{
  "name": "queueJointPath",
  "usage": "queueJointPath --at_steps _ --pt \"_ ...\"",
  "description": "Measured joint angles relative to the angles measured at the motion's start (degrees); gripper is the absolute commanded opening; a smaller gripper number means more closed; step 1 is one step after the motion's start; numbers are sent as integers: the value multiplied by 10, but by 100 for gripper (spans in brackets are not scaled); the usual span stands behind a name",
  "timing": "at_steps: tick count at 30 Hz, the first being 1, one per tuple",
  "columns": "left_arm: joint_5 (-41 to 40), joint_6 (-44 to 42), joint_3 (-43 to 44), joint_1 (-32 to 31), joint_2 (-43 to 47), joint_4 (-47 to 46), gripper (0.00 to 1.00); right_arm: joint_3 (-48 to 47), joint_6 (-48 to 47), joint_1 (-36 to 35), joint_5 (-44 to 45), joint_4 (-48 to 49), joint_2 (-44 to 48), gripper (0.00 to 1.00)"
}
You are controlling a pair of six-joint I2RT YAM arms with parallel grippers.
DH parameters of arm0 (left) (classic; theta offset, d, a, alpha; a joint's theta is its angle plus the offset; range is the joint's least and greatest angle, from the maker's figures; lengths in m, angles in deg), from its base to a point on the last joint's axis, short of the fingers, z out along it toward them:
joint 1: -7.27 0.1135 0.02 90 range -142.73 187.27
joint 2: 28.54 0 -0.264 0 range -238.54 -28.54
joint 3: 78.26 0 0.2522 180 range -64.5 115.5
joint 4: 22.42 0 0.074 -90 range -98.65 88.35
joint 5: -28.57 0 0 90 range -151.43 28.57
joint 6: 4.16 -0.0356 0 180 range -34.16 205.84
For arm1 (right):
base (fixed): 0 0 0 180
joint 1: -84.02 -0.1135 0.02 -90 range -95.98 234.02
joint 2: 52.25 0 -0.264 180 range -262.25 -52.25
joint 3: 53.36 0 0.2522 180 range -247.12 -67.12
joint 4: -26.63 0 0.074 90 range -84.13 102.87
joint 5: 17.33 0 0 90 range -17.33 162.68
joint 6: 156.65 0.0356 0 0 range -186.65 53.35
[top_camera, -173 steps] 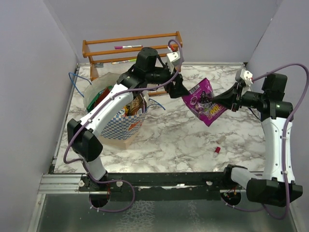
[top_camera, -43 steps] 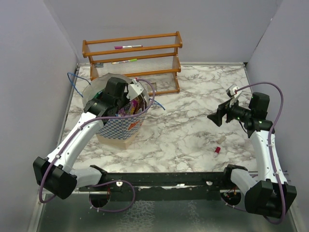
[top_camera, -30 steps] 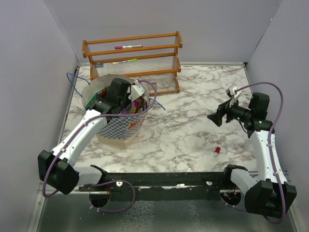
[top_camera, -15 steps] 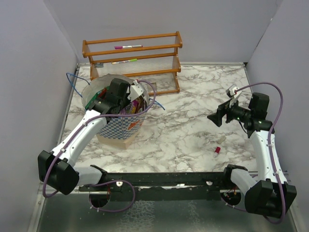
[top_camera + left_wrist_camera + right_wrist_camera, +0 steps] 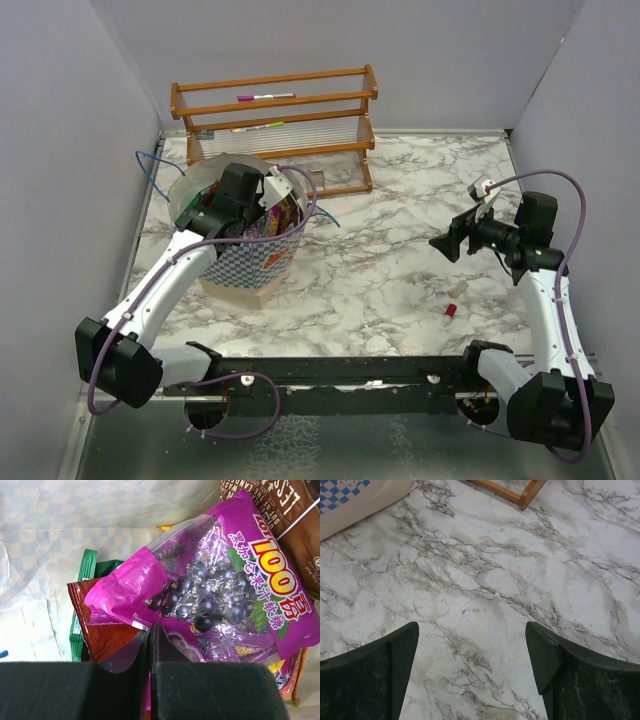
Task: Place the snacks into the paper bag
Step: Place the snack in the paper bag.
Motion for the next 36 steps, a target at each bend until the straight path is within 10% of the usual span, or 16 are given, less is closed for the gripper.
queueJointPath --at_steps 36 --pt "5 6 -2 17 7 7 10 0 0 0 3 0 -1 88"
